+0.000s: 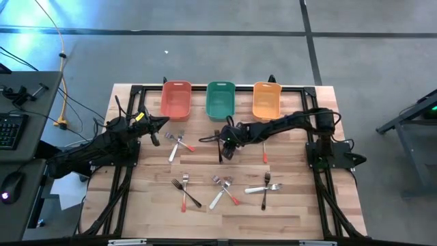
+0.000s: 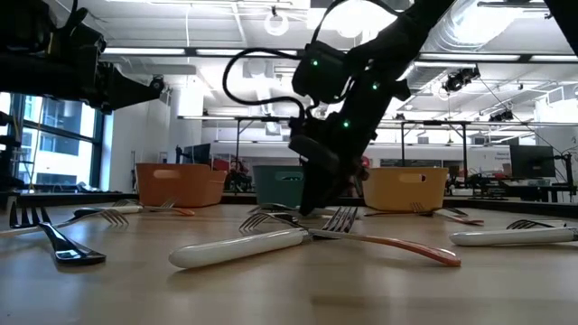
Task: Sort silverware by color (type)
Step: Put the top right white fork into the yellow bin
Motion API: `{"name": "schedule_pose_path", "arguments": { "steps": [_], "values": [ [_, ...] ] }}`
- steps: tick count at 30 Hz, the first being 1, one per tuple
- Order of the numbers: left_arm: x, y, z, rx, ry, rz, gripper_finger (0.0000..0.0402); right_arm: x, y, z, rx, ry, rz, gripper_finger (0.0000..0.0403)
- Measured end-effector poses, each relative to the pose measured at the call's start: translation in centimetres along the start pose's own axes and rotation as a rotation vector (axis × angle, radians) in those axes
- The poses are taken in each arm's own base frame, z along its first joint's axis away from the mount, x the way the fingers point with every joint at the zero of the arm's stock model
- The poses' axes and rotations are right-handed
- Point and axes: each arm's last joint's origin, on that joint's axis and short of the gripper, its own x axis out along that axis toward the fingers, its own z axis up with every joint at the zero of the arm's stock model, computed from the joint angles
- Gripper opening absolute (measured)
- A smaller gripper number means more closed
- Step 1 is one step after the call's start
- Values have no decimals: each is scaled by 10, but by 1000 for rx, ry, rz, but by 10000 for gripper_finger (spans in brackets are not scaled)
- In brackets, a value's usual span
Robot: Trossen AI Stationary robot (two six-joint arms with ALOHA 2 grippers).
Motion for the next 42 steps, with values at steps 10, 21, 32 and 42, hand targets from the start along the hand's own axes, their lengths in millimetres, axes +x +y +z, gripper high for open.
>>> {"name": "schedule_pose_path", "arguments": {
  "steps": [10,21,32,42],
  "values": [
    [0,0,0,0,0,0,0,-1,-2,-1,65,28,14,50],
    [0,0,0,0,0,0,0,-1,-1,-1,130,40,43,41],
    [0,0,0,0,-1,0,0,-13,12,27,136,21,138,21],
    [0,0,0,0,0,0,0,-47,23,83,28,-211,299,20]
  ]
}}
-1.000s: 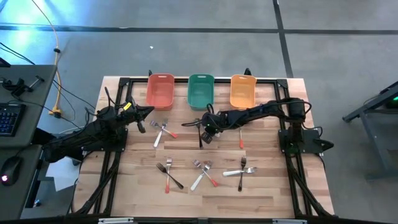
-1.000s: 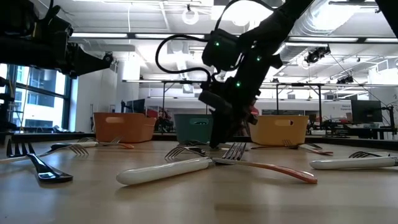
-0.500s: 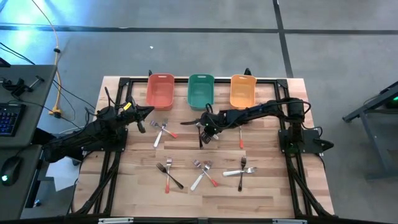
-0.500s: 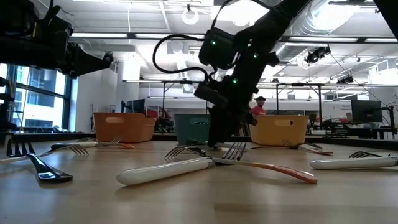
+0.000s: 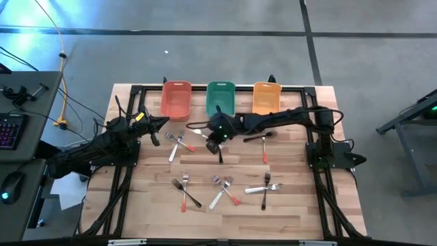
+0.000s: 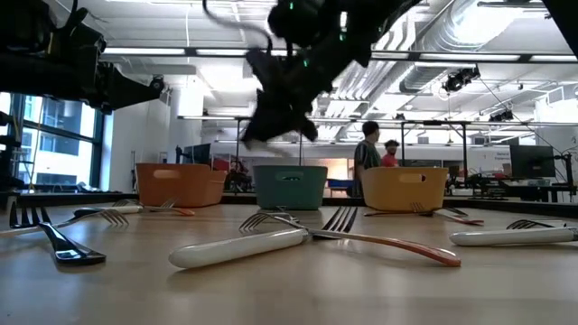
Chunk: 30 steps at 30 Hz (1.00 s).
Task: Sort silverware by color (type)
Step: Put the top right white fork into the yellow bin
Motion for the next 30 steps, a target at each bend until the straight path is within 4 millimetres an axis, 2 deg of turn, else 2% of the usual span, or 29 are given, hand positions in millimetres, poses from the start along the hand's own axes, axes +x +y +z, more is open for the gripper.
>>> {"name": "schedule_pose_path", "arguments": {
  "steps": [4,6,9,13,16,20,26,30],
  "values": [
    [0,0,0,0,0,0,0,-23,-15,19,17,-64,-34,20],
    [0,0,0,0,0,0,0,-41,-25,26,18,-68,-84,19],
    [0,0,0,0,0,0,0,-84,-31,32,10,-71,-215,19],
    [0,0,0,0,0,0,0,-143,-42,29,29,-48,-443,19],
    [0,0,0,0,0,0,0,-172,-57,20,79,25,-609,19],
    [0,0,0,0,0,0,0,-181,-91,3,140,59,-694,18],
    [0,0,0,0,0,0,0,-180,-157,-38,274,58,-683,18],
    [0,0,0,0,0,0,0,-174,-187,-61,333,32,-657,18]
  ]
}}
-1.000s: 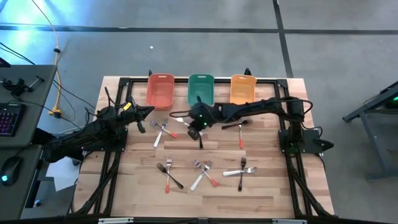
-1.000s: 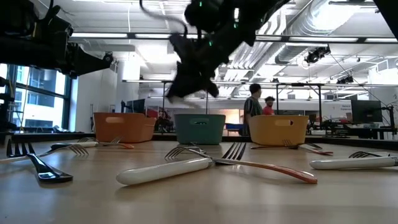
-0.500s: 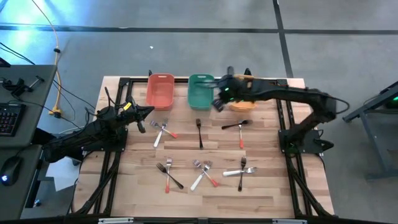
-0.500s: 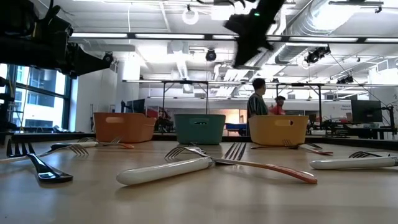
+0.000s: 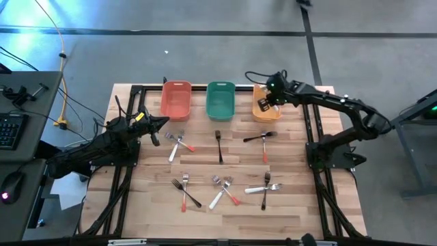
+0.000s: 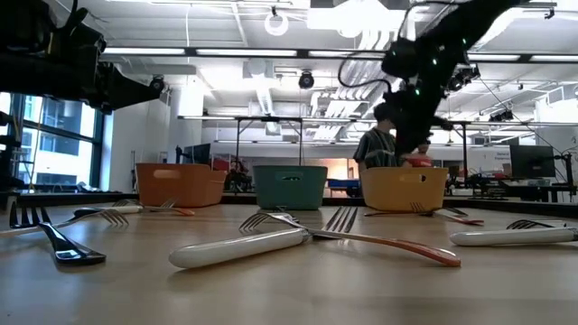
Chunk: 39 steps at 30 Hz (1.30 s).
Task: Sort silverware by color (type)
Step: Put the top right white fork into the yellow bin, then put the top right black fork into the orange bin
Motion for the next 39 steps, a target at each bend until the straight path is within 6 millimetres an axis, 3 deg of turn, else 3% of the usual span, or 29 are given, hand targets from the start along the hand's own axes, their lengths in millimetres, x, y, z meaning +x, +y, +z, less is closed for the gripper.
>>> {"name": "schedule_pose_path", "arguments": {
  "steps": [10,18,32,39],
  "values": [
    [0,0,0,0,0,1,0,43,-24,-21,67,35,45,18],
    [0,0,0,0,0,10,0,57,-30,-28,66,81,34,24],
    [0,0,0,0,0,9,0,52,-28,-26,-5,57,45,110],
    [0,0,0,-82,0,9,0,13,-21,-14,-103,-118,52,99]
  ]
}}
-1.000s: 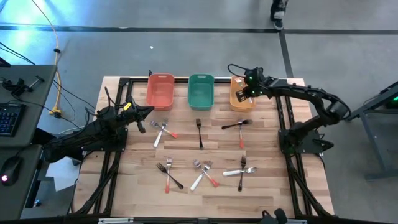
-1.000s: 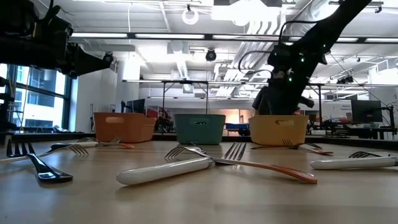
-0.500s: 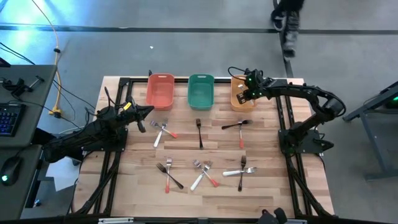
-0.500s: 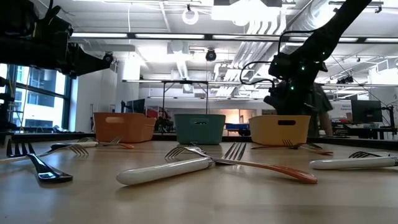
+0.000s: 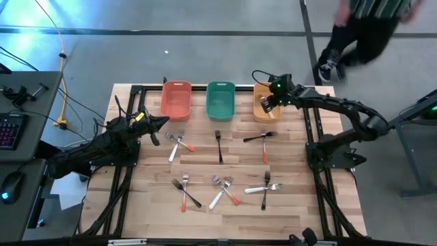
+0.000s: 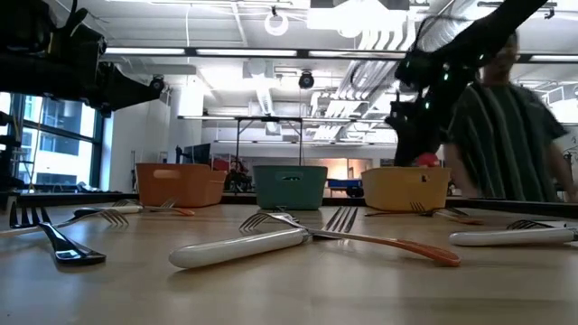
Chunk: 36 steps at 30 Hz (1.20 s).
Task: Sort silverware by color (type)
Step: Put the top right black fork into the orange bin
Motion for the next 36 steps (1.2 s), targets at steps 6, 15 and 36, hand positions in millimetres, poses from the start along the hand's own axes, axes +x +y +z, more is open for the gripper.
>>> {"name": "schedule_pose_path", "arguments": {
  "steps": [6,15,36],
  "values": [
    [0,0,0,-83,-1,0,0,-43,30,1,-159,-116,104,50],
    [0,0,0,-58,-3,8,0,-57,86,-20,-431,-83,294,8],
    [1,-1,-2,13,23,-45,0,3,137,-81,-658,325,299,157]
  ]
}}
